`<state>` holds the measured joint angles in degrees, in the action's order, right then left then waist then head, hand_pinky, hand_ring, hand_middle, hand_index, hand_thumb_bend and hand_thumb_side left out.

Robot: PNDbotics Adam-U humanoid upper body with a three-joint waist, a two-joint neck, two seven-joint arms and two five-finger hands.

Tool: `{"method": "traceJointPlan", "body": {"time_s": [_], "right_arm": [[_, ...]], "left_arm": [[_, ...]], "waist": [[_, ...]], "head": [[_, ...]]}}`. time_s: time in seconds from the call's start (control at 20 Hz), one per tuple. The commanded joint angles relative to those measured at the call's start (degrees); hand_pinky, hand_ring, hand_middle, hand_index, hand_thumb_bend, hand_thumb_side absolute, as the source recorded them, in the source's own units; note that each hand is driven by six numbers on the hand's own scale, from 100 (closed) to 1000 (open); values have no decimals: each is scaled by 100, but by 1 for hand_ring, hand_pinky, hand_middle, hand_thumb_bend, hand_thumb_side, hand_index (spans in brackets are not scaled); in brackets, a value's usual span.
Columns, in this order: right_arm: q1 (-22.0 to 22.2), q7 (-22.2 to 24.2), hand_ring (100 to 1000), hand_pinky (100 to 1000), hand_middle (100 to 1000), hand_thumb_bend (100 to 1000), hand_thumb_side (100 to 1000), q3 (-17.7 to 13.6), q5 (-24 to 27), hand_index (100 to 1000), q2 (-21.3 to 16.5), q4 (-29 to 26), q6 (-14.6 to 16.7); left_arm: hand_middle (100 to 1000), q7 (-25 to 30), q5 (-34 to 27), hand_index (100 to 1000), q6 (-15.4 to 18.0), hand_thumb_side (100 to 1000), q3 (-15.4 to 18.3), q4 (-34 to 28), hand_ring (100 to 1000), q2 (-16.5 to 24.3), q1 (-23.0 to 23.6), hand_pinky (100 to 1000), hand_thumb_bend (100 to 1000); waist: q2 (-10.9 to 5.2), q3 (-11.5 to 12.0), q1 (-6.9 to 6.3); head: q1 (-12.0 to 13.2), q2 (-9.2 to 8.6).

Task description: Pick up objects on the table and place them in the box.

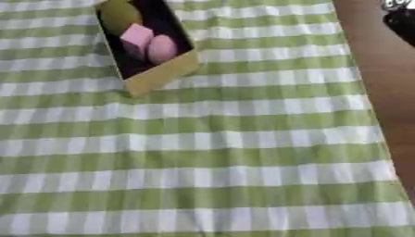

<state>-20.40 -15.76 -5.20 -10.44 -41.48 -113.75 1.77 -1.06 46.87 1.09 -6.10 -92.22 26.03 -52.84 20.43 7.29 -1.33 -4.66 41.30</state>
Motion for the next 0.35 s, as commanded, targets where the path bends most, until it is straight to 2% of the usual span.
{"method": "traceJointPlan", "body": {"time_s": [0.05, 0.35], "right_arm": [[-119, -100, 820, 904, 735, 100, 549, -72, 59, 869, -42, -84, 188], [-305, -294, 832, 906, 753, 100, 552, -67, 91, 873, 156, -84, 630]], "left_arm": [[728, -300, -299, 871, -116, 585, 143, -542, 775, 197, 220, 828, 407], [723, -810, -810, 874, -320, 585, 205, -1372, 771, 159, 1050, 825, 408]], "waist": [[-236, 29, 104], [-253, 92, 176]], "head": [[-12, 40], [-8, 41]]}}
